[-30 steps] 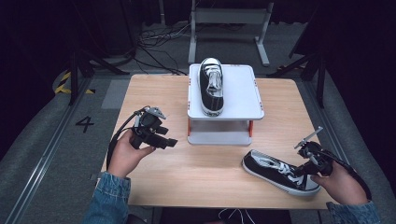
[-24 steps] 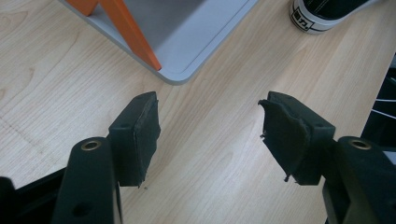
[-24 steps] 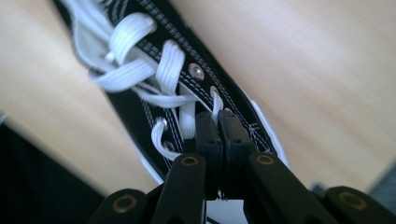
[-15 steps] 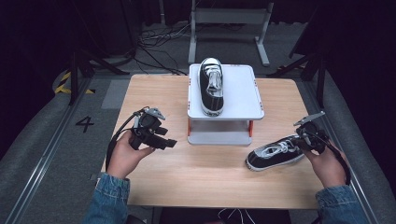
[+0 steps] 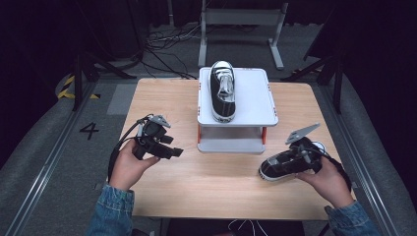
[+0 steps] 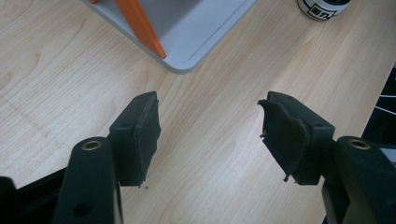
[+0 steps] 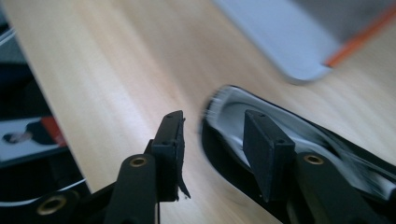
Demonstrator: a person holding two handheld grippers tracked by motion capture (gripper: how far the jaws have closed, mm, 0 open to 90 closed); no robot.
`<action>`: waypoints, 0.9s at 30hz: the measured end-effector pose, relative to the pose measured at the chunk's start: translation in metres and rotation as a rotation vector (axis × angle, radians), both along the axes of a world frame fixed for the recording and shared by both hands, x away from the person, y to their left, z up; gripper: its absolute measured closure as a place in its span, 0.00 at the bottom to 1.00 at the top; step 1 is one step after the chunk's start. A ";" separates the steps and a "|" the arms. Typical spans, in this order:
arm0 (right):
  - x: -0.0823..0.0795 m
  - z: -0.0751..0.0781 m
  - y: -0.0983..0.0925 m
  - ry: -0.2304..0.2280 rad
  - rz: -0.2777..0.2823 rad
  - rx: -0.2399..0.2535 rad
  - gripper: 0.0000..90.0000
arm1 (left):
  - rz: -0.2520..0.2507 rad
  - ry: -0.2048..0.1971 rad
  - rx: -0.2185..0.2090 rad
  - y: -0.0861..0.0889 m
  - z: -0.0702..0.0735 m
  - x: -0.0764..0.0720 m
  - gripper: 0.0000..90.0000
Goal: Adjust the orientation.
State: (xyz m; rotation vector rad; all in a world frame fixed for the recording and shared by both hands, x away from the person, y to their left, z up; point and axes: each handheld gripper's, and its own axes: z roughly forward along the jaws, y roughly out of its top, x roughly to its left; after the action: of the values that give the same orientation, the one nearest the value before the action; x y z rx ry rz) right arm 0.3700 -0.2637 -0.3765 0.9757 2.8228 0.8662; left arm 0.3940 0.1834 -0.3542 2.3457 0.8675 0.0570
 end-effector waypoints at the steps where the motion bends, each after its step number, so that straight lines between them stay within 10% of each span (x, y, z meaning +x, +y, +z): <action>1: 0.000 -0.004 0.010 0.016 0.043 -0.013 0.67 | 0.006 0.000 -0.003 0.002 0.000 -0.001 0.41; 12: 0.010 -0.014 0.021 0.010 0.040 -0.083 0.90 | 0.021 0.005 -0.006 0.006 -0.001 -0.005 0.41; 27: -0.031 0.010 -0.054 0.241 0.082 -0.088 0.91 | -0.025 0.009 -0.006 -0.008 -0.002 0.007 0.41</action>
State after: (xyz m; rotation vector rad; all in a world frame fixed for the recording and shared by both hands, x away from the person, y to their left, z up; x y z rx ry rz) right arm 0.3392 -0.3181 -0.3665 1.0222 3.0916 0.6645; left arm 0.4009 0.1753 -0.3558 2.3522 0.8419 0.0338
